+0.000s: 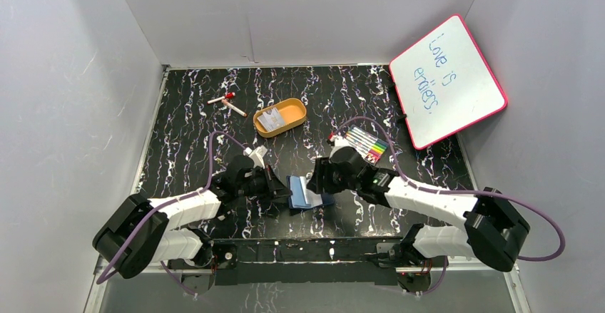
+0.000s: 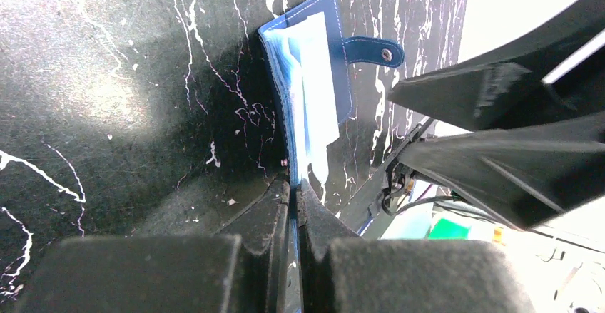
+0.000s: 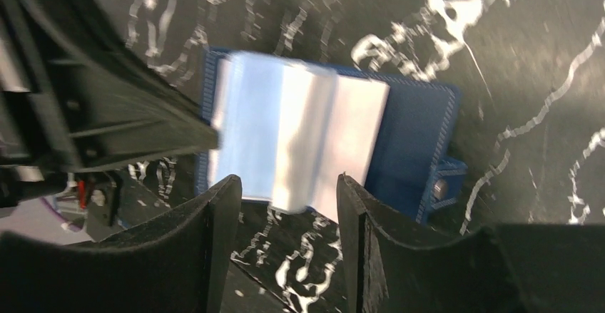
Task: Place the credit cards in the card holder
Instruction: Open the card holder at the center of the board.
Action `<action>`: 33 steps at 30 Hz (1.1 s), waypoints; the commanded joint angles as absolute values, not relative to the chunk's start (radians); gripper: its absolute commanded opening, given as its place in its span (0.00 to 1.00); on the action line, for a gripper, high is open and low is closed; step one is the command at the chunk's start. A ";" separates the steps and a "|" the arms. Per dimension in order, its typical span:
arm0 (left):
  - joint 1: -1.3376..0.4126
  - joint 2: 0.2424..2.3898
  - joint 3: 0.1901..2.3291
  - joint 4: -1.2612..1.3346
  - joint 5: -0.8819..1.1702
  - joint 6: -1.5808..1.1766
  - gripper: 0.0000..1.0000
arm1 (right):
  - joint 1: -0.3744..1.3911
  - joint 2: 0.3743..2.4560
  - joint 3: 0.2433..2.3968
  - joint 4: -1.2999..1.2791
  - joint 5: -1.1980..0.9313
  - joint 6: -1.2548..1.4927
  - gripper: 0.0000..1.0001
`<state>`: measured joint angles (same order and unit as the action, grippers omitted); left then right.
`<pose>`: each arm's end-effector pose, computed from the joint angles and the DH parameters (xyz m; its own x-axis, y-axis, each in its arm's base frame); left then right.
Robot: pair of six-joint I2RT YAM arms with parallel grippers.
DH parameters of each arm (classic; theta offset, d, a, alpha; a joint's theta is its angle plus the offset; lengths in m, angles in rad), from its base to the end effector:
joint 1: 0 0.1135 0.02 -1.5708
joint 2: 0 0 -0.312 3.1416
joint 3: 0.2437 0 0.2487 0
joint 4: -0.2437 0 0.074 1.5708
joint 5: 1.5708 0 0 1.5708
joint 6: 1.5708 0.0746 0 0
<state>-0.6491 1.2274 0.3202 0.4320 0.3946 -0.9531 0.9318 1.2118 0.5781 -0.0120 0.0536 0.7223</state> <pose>0.1722 -0.1667 0.1888 -0.8880 -0.2709 -0.3716 0.1838 0.5317 -0.8268 0.1577 0.2055 0.2217 -0.7823 0.0540 -0.6206 -0.3450 0.7919 0.5038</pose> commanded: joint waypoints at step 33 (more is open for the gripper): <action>-0.643 1.200 0.324 0.478 0.411 -1.009 0.00 | 1.006 1.476 0.752 0.050 -0.022 0.653 0.40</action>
<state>-0.6456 1.2270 0.3206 0.4583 0.3901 -1.0069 1.0019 1.4841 0.7361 0.0525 -0.0696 0.6540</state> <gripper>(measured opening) 0.019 0.441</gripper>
